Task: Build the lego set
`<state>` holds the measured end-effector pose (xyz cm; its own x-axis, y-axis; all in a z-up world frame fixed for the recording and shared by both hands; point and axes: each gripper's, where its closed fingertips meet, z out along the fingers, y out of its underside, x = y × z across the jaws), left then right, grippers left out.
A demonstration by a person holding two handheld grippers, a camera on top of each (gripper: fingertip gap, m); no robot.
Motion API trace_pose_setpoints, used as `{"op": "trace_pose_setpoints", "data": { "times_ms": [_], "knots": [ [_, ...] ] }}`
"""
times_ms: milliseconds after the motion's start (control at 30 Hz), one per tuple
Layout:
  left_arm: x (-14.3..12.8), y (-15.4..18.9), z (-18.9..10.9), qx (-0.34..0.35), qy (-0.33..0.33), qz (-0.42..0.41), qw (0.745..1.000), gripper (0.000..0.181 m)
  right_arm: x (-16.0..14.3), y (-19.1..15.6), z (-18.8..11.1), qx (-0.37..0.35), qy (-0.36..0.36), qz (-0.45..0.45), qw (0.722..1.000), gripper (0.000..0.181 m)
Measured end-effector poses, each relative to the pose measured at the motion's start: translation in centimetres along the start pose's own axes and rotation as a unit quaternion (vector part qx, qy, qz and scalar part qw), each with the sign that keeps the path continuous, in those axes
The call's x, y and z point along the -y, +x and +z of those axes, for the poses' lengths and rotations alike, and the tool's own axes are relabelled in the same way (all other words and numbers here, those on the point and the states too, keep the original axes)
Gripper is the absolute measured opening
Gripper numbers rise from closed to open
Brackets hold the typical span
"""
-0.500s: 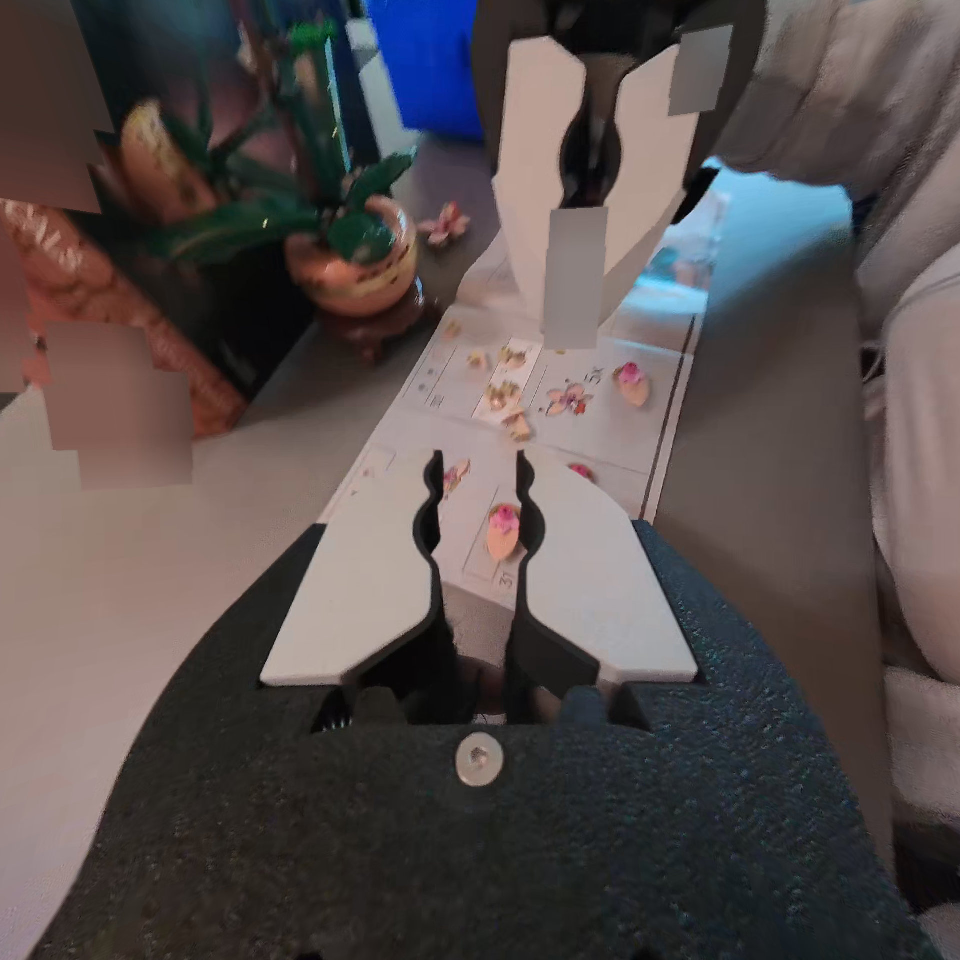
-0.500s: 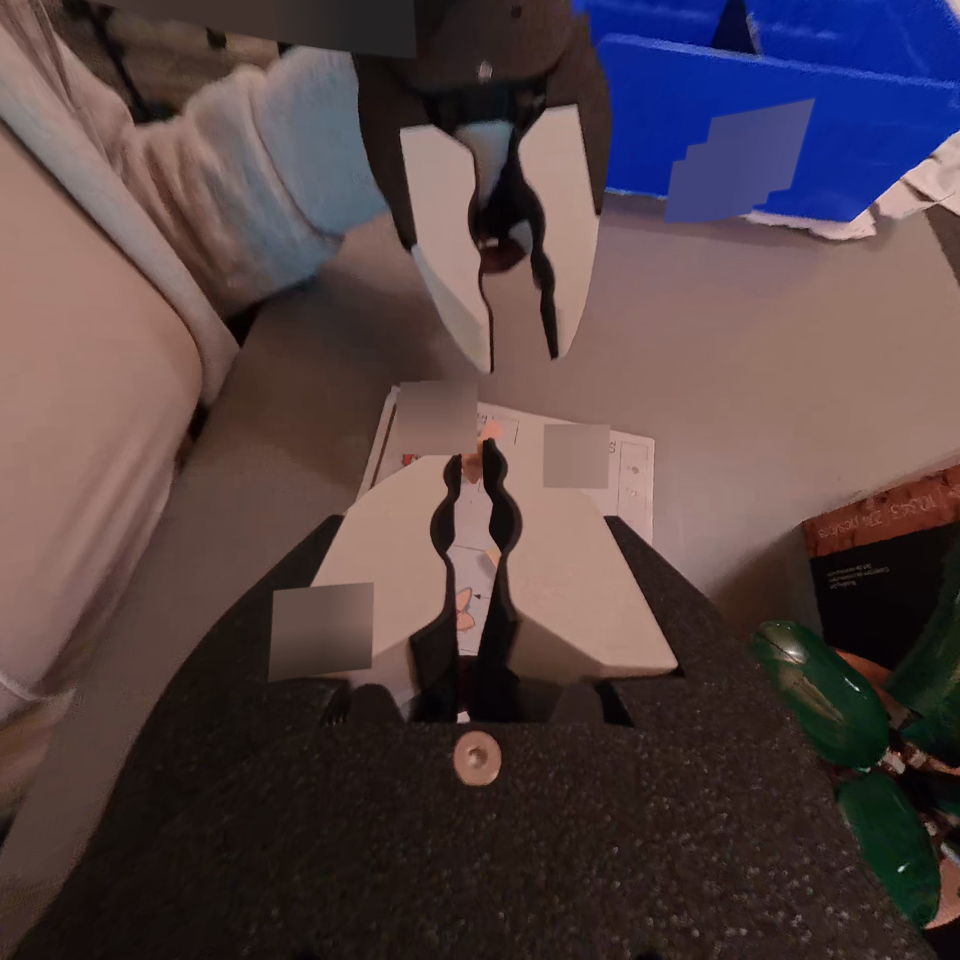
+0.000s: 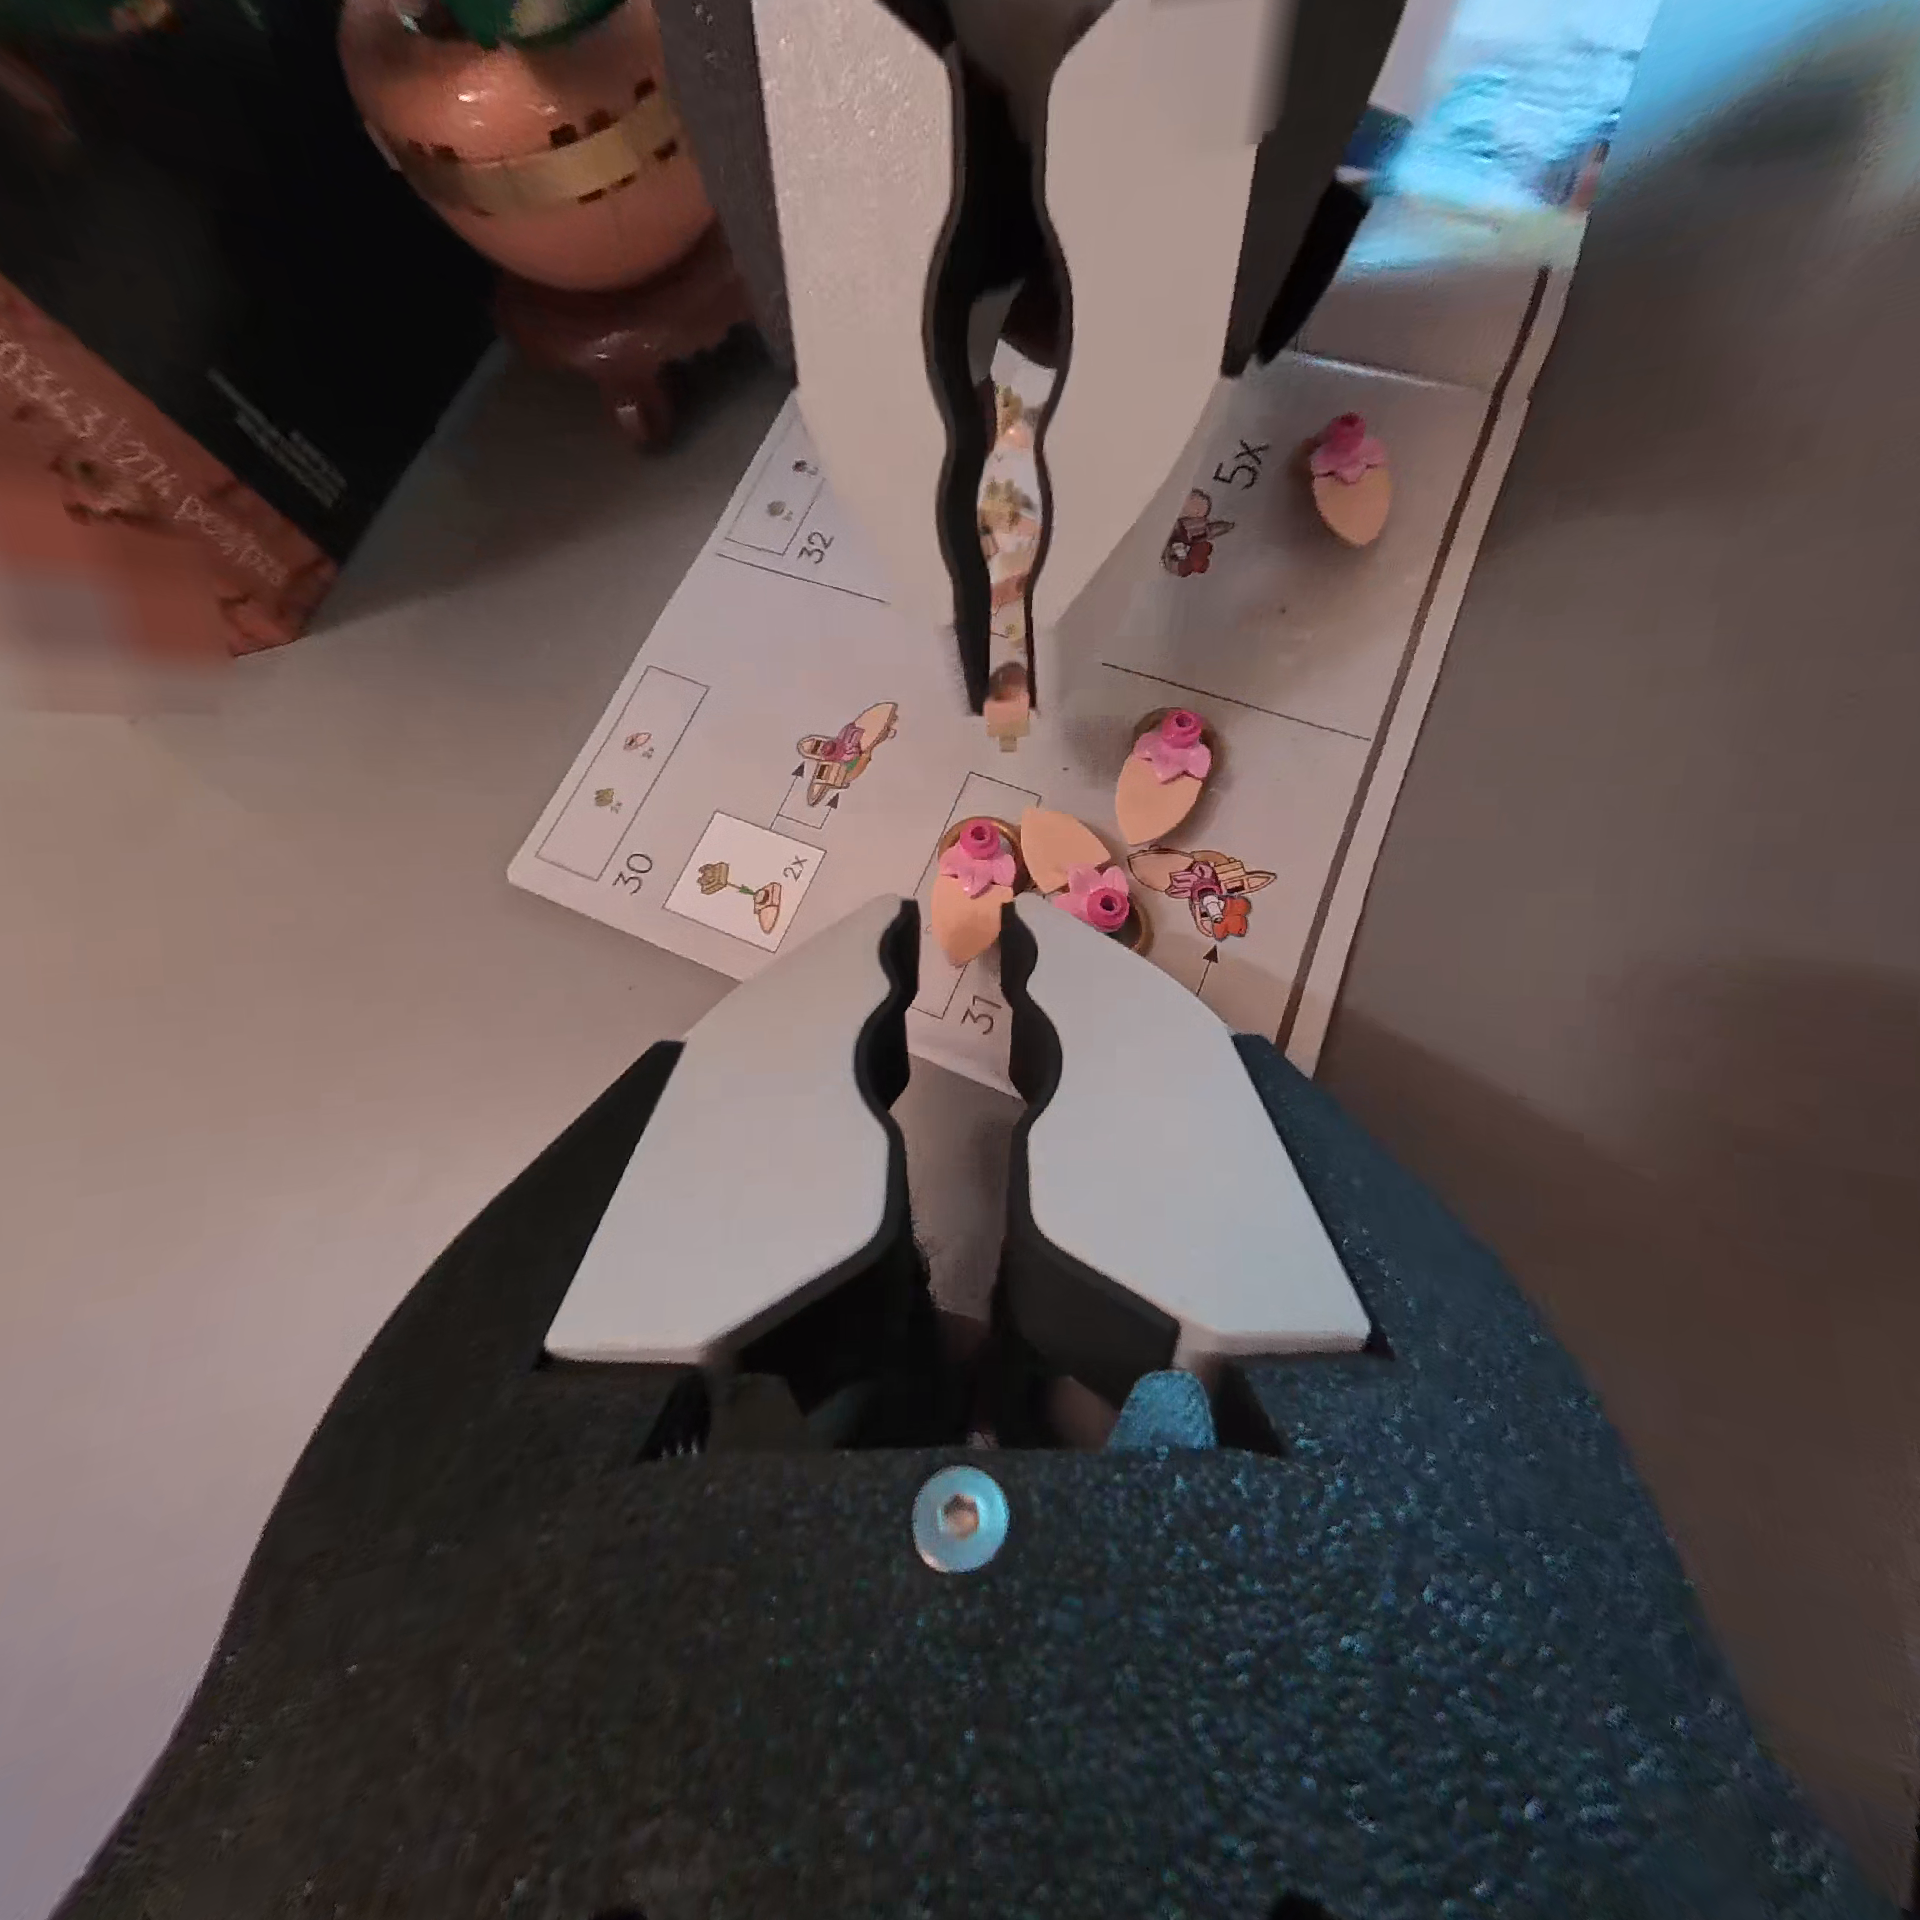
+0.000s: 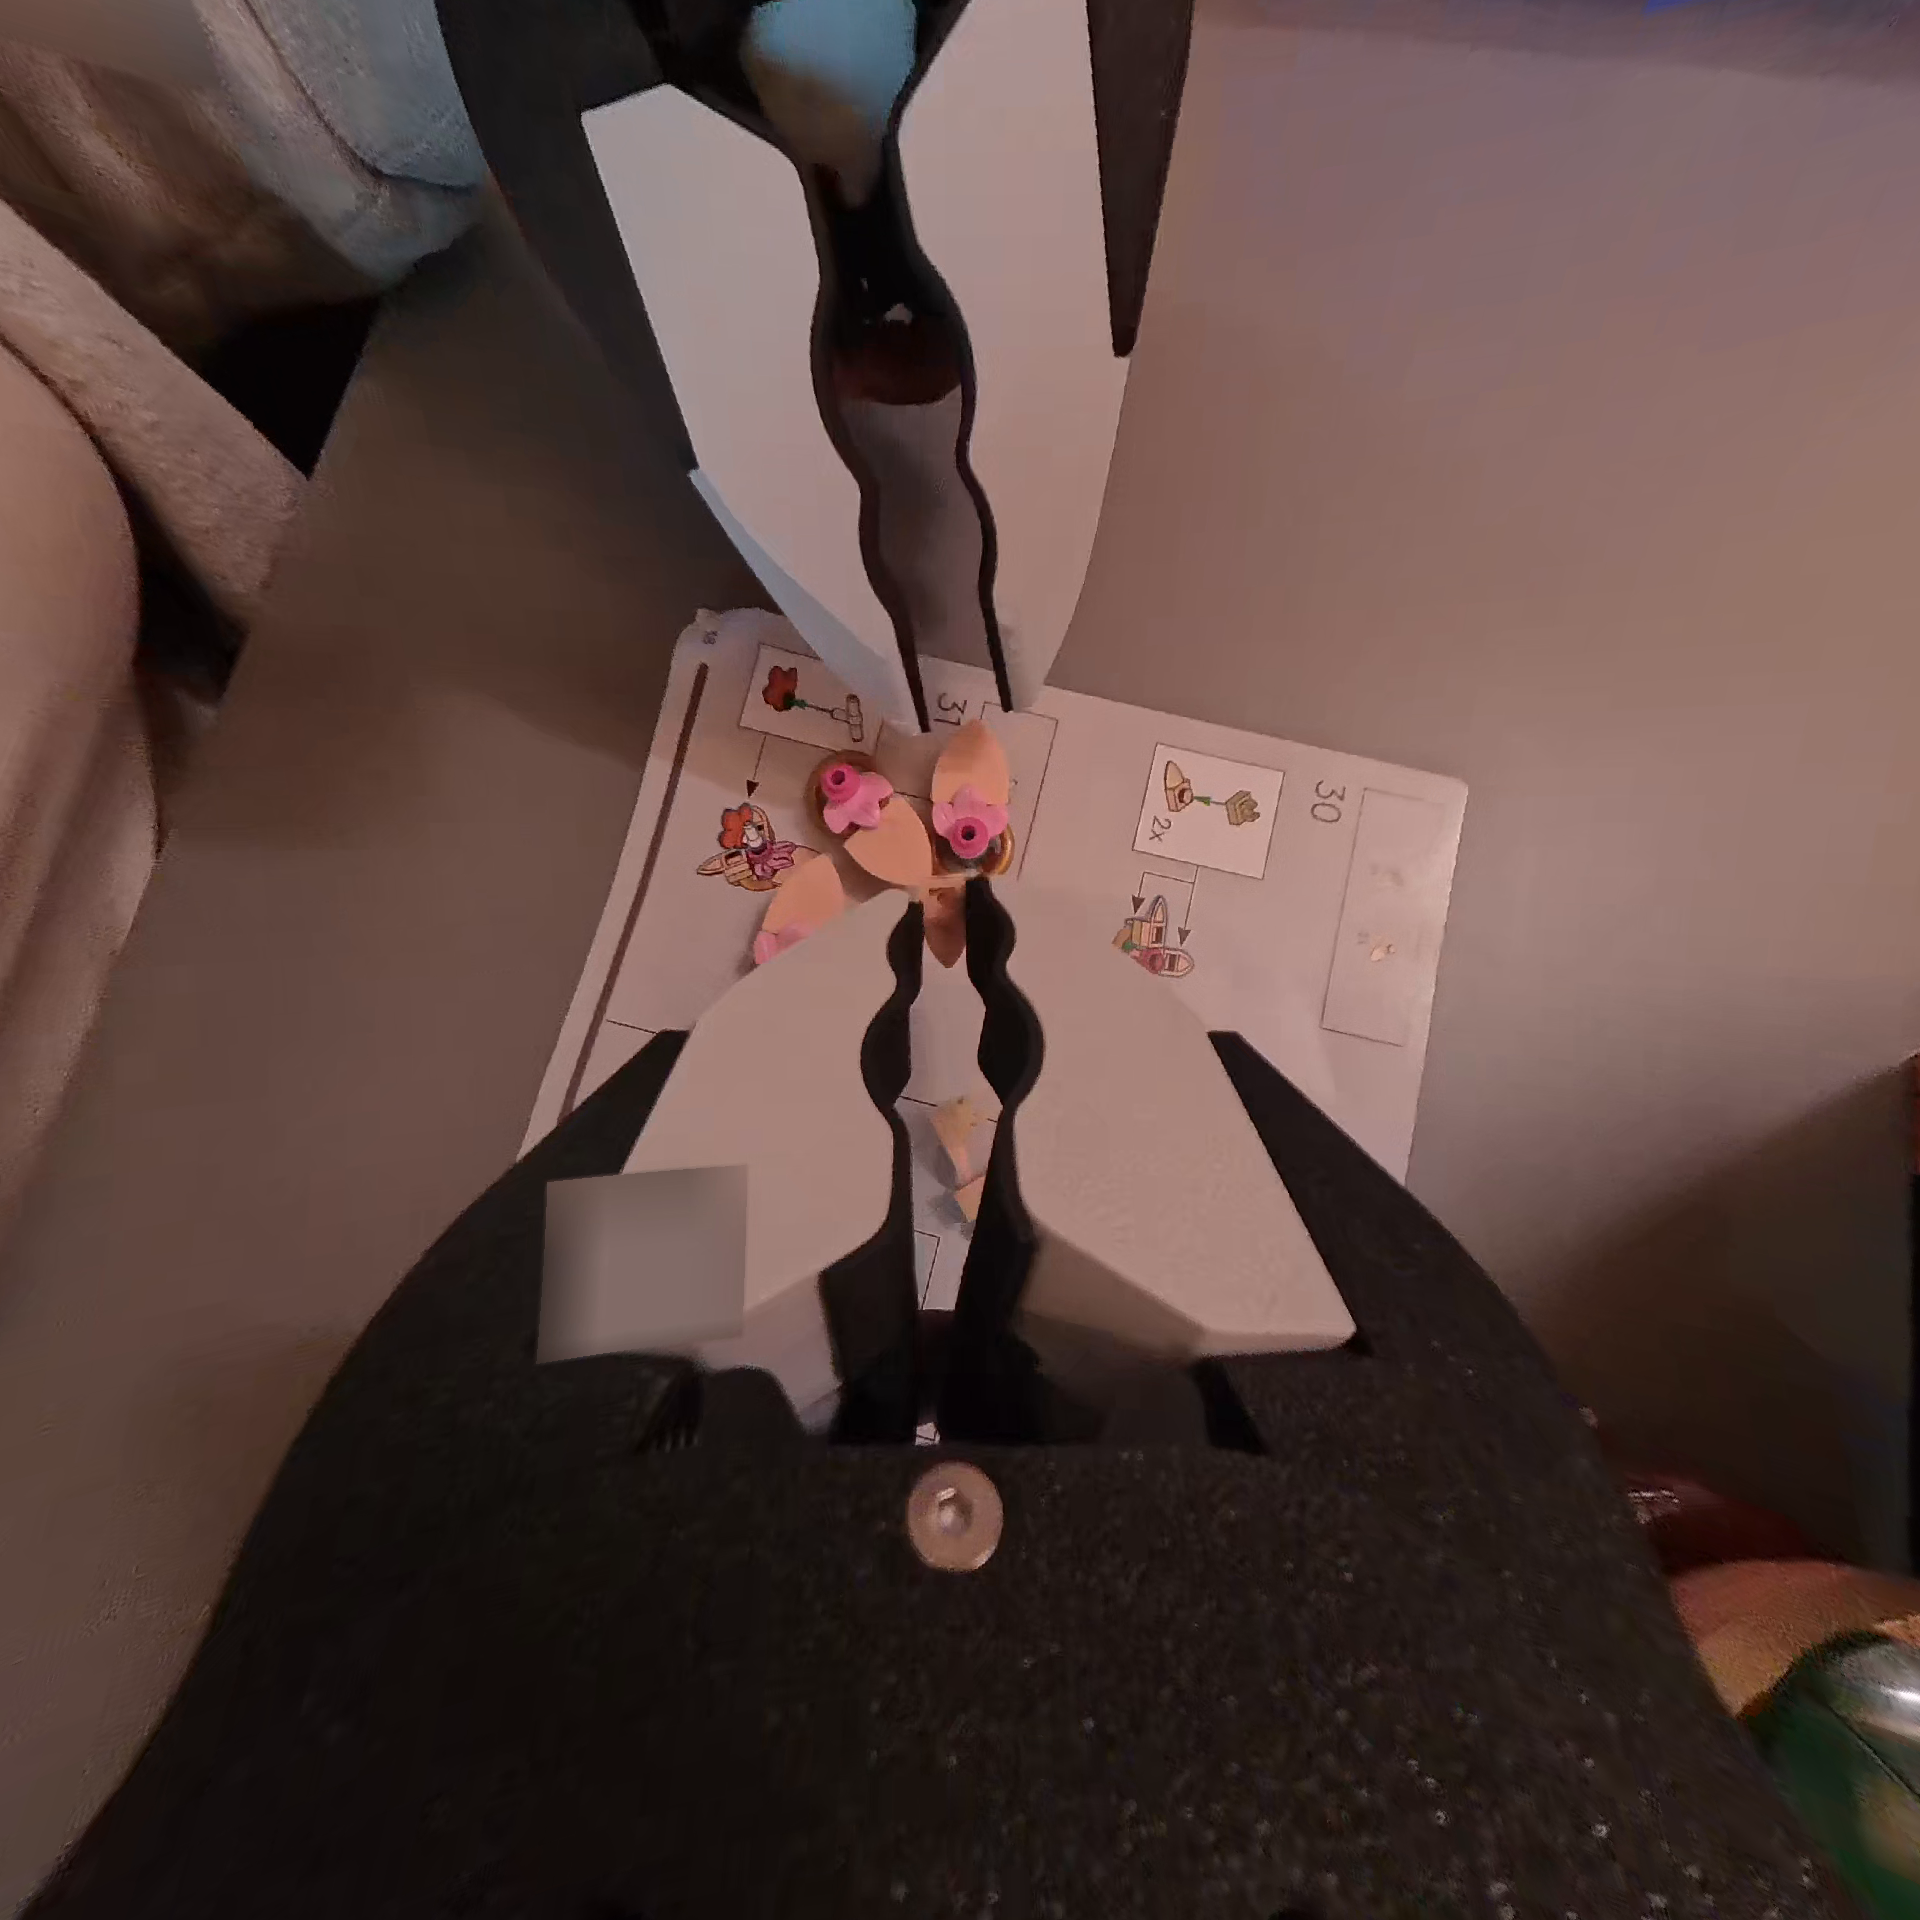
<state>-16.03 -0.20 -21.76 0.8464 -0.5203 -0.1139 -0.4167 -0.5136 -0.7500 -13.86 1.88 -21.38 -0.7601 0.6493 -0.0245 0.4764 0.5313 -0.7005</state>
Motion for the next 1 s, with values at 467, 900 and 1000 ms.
{"op": "trace_pose_setpoints", "data": {
  "times_ms": [467,900,1000],
  "knots": [
    [-0.8,-0.8,1.7,-0.043,-0.018,0.070,0.996,0.014,-0.9,1.0,1.1,0.027,-0.023,-0.017,0.999,0.008],
    [0.0,-0.6,1.5,-0.018,0.041,0.145,0.988,0.019,-1.0,1.1,0.9,0.032,-0.022,-0.016,0.999,0.008],
    [0.1,-0.7,1.5,-0.012,0.041,0.137,0.990,0.022,-1.1,1.1,1.1,0.028,-0.018,-0.004,0.999,0.008]
  ]
}}
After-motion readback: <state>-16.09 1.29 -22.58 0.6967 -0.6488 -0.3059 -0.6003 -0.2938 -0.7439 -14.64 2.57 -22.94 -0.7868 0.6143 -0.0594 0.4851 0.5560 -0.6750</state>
